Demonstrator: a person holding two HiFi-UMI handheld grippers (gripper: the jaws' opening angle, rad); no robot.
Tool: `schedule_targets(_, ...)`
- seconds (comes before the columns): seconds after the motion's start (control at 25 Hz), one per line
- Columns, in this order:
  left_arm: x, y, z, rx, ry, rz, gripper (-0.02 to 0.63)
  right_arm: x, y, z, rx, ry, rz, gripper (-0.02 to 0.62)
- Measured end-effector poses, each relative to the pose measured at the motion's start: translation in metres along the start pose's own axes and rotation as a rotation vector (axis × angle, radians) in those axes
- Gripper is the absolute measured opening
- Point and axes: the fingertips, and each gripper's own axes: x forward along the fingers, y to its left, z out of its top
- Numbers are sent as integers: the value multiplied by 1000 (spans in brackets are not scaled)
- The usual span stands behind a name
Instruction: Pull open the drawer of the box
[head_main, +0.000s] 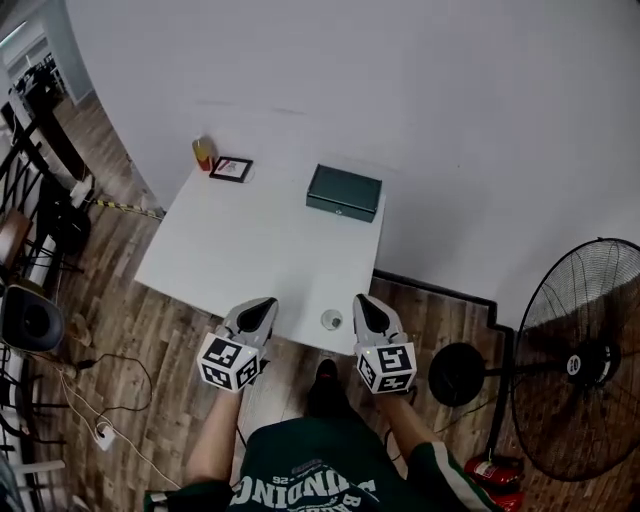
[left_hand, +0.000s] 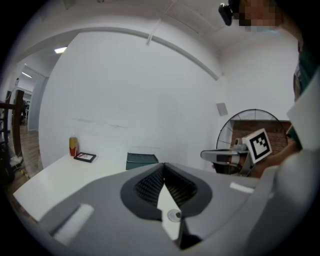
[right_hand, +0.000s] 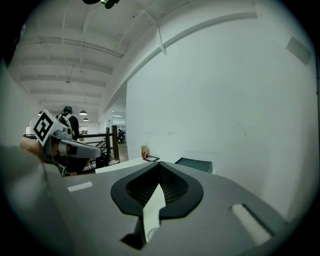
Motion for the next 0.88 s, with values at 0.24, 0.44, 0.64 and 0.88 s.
schedule_targets(0.24, 74, 29, 23, -4, 14, 13, 52, 68, -42, 12, -10, 7, 35, 2)
schedule_targets(0.44, 120, 45, 33, -12, 26, 17, 52, 106, -68, 13, 0, 28, 57, 2)
schedule_targets(0.64, 153, 51, 37, -17, 44, -11, 52, 125, -89, 19, 8, 29, 42, 2)
schedule_targets(0.88, 199, 63, 37, -22, 60, -57, 52, 146, -114, 20, 26, 27, -10, 1)
